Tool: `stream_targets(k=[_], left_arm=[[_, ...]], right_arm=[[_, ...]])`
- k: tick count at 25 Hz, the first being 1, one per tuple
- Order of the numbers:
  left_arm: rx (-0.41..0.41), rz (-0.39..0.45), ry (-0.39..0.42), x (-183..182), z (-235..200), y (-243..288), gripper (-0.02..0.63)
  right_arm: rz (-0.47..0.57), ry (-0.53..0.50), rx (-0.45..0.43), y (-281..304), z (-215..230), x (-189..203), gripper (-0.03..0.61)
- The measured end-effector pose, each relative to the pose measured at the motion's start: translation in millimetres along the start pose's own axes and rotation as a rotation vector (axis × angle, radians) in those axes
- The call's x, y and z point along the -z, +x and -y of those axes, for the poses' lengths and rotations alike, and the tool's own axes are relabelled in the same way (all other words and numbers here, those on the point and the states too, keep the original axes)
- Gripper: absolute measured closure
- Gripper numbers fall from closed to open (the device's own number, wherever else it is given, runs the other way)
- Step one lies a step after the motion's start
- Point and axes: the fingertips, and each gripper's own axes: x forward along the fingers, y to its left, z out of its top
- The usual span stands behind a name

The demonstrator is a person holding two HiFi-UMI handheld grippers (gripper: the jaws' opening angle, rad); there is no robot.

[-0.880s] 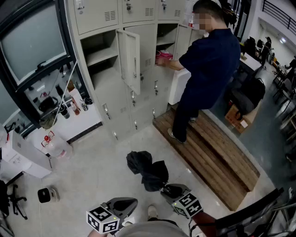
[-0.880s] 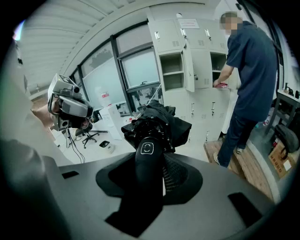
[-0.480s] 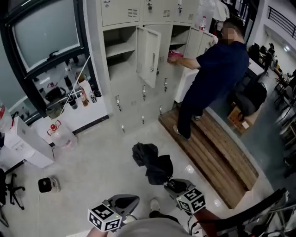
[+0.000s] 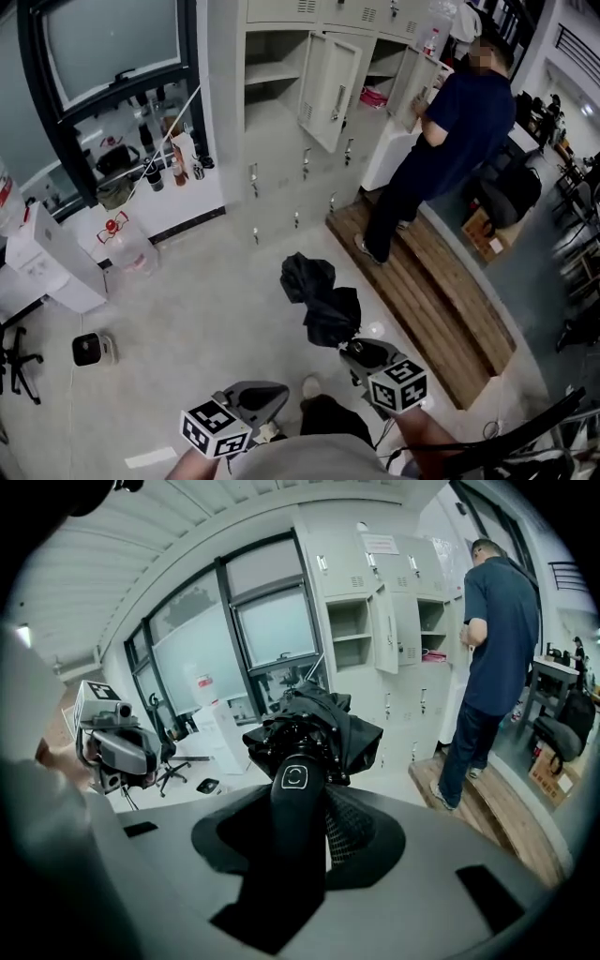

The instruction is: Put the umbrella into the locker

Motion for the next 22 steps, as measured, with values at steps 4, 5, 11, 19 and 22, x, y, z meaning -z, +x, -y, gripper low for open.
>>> stream_targets(k=[4,5,11,19,22], left_arm=[[0.024,0.003,0.033,-22.6,-9.4,13.7,0.604],[0.026,0.002,0.041,-30.9,-14.0,20.0,0.604],[0.017,-0.005,0.075,-82.9,-50.3,59.1,0.604],[-0.003,0.022,0.085,-159.5,-100.8,124.5,0.604],[0.019,0.036,0.072,-181.3,-114.0,137.9,0.604]], right_arm=[[0.018,-0.019,0.001,13.7,15.5,-35.2,0.426],[0.027,-0.023,-0.003,17.9,22.6,-46.2,0.426],[0.091,-0.086,-0.035,49.1,71.1,-119.2,0.426],[0.129,-0.201,-0.067,93.6,157.9,-213.4,0.426],[0.140,-0.225,-0.078,116.3,176.6,-245.5,0.426]])
